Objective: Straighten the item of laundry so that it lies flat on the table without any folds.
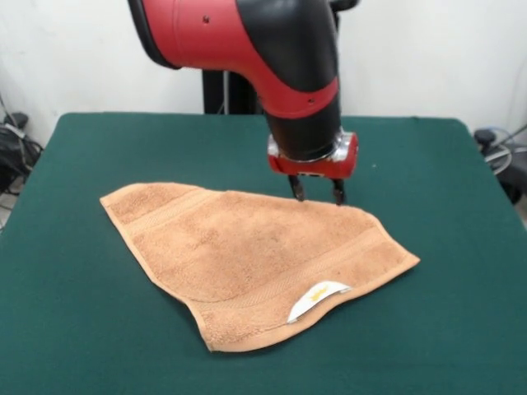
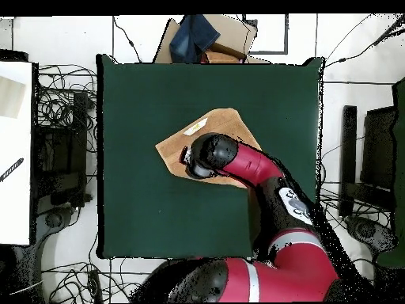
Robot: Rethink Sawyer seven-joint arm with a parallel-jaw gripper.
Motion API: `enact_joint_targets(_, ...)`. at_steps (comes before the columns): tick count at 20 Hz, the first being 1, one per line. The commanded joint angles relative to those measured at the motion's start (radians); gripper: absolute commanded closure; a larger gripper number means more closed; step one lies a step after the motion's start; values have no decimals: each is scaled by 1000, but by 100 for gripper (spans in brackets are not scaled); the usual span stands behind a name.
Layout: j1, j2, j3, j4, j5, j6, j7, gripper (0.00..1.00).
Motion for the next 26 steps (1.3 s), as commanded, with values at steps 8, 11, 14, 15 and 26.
enact_joint_targets(8,31,66,-7,-114,21,65,182,0)
enact_joint_targets(11,24,75,-3,-142,21,80,171,0)
enact_joint_targets(14,14,72,0,-168,22,118,160,0)
enact_joint_targets(15,13,60,0,-173,22,135,160,0)
enact_joint_targets(26,-15,89,3,-344,-29,241,85,0)
